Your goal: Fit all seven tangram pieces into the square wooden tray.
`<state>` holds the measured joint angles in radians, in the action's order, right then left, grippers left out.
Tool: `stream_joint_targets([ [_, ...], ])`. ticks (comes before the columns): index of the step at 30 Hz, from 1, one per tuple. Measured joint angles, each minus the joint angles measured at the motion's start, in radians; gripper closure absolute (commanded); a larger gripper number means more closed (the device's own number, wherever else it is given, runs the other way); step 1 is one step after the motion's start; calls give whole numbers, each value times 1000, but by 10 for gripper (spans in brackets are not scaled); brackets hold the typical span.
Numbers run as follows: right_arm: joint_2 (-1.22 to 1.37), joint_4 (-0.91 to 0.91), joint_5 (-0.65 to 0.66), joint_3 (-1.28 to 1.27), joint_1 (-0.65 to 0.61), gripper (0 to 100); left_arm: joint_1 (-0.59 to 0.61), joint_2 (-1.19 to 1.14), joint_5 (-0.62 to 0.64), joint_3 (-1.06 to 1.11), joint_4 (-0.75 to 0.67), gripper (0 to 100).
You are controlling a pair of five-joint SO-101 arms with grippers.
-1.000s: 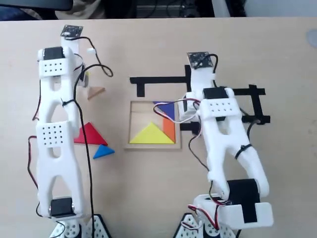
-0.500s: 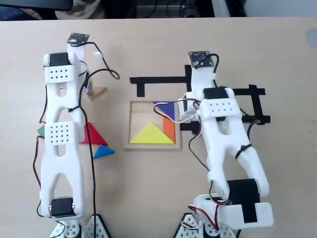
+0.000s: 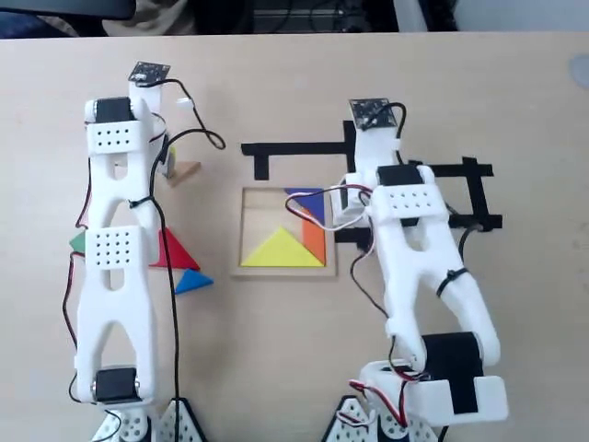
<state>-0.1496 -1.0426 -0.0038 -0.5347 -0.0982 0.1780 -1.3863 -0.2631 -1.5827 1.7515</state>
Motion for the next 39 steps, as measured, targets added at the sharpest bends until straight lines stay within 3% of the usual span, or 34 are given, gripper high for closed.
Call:
stream_joint_targets([
  [18, 0, 18, 0, 0, 0, 987, -52, 12, -91, 35, -2, 848],
  [30, 0, 18, 0, 0, 0, 987, -117, 296, -98, 512, -2, 848],
  [39, 0, 18, 0, 0, 0, 987, -141, 304, -98, 508, -12, 848],
])
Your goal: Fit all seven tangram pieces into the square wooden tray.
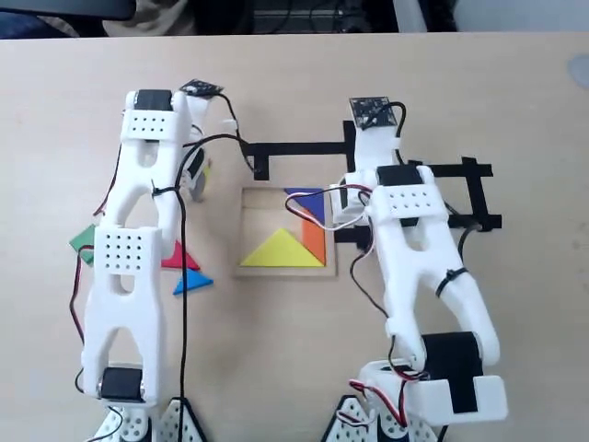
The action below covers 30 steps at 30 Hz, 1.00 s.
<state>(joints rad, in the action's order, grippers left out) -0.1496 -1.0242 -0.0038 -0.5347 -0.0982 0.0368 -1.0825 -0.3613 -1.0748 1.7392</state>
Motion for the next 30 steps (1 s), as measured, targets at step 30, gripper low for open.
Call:
stream_joint_targets([
  [30, 0, 40, 101, -3, -28, 900, 180, 241, 48, -71, 14, 848],
])
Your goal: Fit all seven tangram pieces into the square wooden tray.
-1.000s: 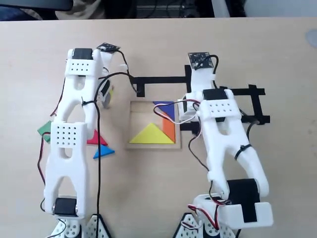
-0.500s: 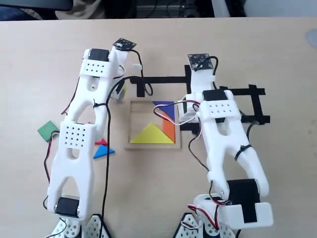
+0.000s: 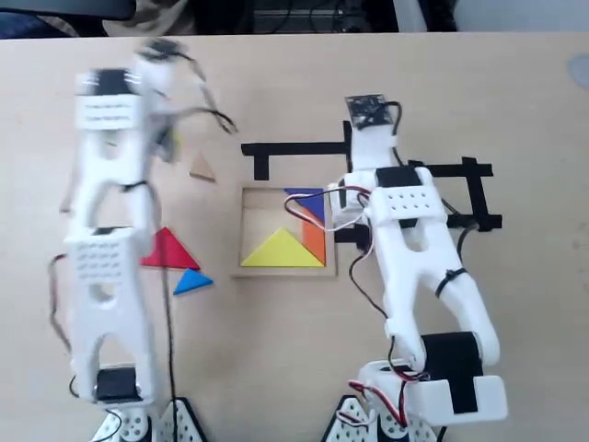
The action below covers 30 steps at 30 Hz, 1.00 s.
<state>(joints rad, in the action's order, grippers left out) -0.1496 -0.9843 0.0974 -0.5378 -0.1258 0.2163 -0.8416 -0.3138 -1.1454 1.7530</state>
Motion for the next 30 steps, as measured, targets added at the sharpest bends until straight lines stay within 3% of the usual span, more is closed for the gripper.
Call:
stream_joint_targets([
  [2, 14, -60, 49, 49, -41, 843, 84, 104, 0, 43, 0, 848],
  [5, 91, -175, 49, 187, -107, 856, 203, 252, 0, 181, 0, 848],
  [15, 522, -339, 26, 792, -296, 868, 548, 701, 26, 905, -26, 849],
  [18, 681, -390, 26, 996, -342, 866, 667, 792, 28, 1166, -150, 849],
  [21, 850, -445, 26, 1211, -393, 804, 750, 858, 28, 1458, -311, 849],
  [24, 1003, -502, 26, 1442, -417, 730, 792, 924, 28, 1726, -459, 849],
  [30, 1281, -531, 26, 1887, -453, 723, 810, 1014, 28, 2030, -618, 849],
])
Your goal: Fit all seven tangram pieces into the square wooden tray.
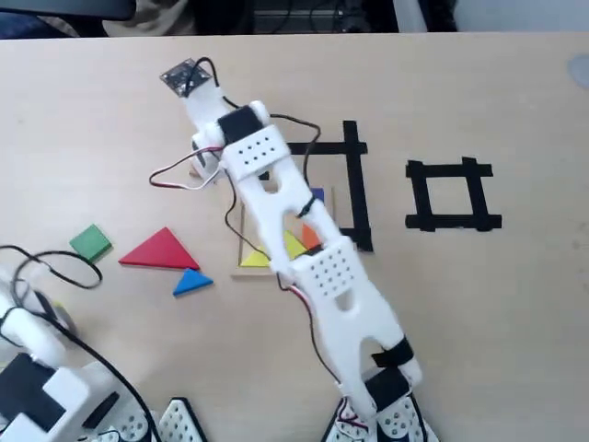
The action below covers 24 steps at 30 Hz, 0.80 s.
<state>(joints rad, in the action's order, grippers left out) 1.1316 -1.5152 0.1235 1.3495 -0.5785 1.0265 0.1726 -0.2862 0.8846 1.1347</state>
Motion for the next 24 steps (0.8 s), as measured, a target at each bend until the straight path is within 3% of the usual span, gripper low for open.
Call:
stream_joint_targets([
  [7, 137, 124, 0, 147, -14, 722, -2, 14, 0, 25, -15, 849],
  [18, 163, 209, -6, 133, -109, 722, 0, 20, 2, 38, -29, 849],
  [24, 163, 229, -89, 54, -103, 723, 2, 28, 0, 46, -35, 849],
])
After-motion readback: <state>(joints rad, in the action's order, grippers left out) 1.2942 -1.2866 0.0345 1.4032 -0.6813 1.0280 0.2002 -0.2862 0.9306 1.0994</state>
